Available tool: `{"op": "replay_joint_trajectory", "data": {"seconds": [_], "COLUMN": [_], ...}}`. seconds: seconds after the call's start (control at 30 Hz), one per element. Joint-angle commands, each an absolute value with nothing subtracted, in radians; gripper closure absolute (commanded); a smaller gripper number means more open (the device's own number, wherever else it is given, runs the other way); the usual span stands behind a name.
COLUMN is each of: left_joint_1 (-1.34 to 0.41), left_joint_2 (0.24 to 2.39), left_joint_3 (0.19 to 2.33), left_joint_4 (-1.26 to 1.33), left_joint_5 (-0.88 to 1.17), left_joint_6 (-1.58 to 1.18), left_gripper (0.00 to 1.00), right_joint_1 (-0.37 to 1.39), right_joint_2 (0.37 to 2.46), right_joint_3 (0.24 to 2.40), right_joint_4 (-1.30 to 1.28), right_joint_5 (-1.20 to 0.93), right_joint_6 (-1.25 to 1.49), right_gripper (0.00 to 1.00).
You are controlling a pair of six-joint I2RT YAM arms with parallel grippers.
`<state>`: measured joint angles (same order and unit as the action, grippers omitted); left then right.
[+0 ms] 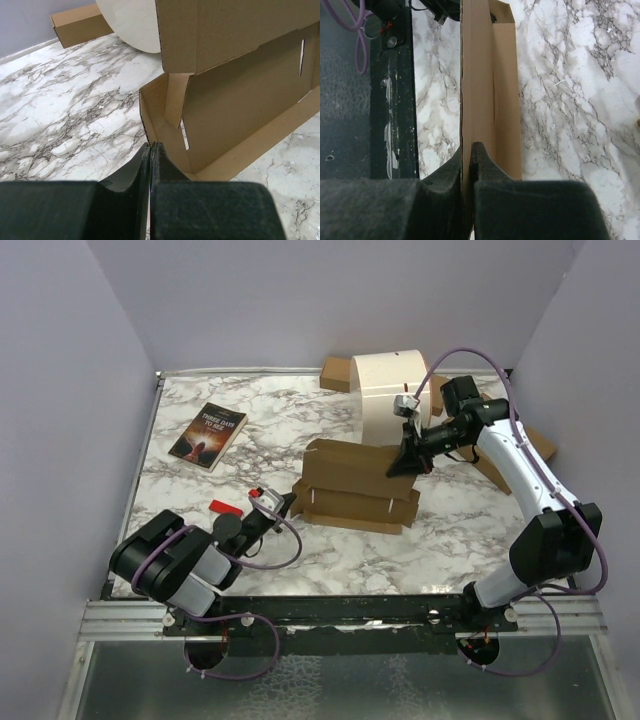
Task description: Fold the paper box
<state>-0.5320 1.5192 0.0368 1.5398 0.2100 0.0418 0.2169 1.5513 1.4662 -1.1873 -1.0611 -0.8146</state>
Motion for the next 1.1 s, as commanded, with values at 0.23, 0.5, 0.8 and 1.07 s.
{"op": "replay_joint_trajectory", "data": {"seconds": [0.23,0.5,0.8,1.07], "left_joint_1": [-0.565,-0.599,-0.606,-0.606], "left_joint_2": [1.487,1.364,1.339,1.35], "left_joint_3": [0.005,0.021,0.023,0.023], "left_joint_4": [1.719,1.535,1.484,1.482], "left_joint_5": [0.292,0.281,0.271,0.267], "left_joint_6": [0.147,0.227,0.251,0.254], "left_gripper": [1.0,1.0,1.0,1.0], "right_joint_1": [0.222,0.222,0.222,0.228], "right_joint_2": [1.489,1.541,1.552,1.583], "right_joint_3": [1.431,1.478,1.488,1.488], "right_joint_4": [-1.07,-1.068,-1.058,-1.065], "right_joint_5": [-0.959,-0.962,-0.995,-1.008], "right_joint_6": [-0.666,-0.66,-0.648,-0.641], "right_gripper": [0.99,0.91,0.86,0.99]}}
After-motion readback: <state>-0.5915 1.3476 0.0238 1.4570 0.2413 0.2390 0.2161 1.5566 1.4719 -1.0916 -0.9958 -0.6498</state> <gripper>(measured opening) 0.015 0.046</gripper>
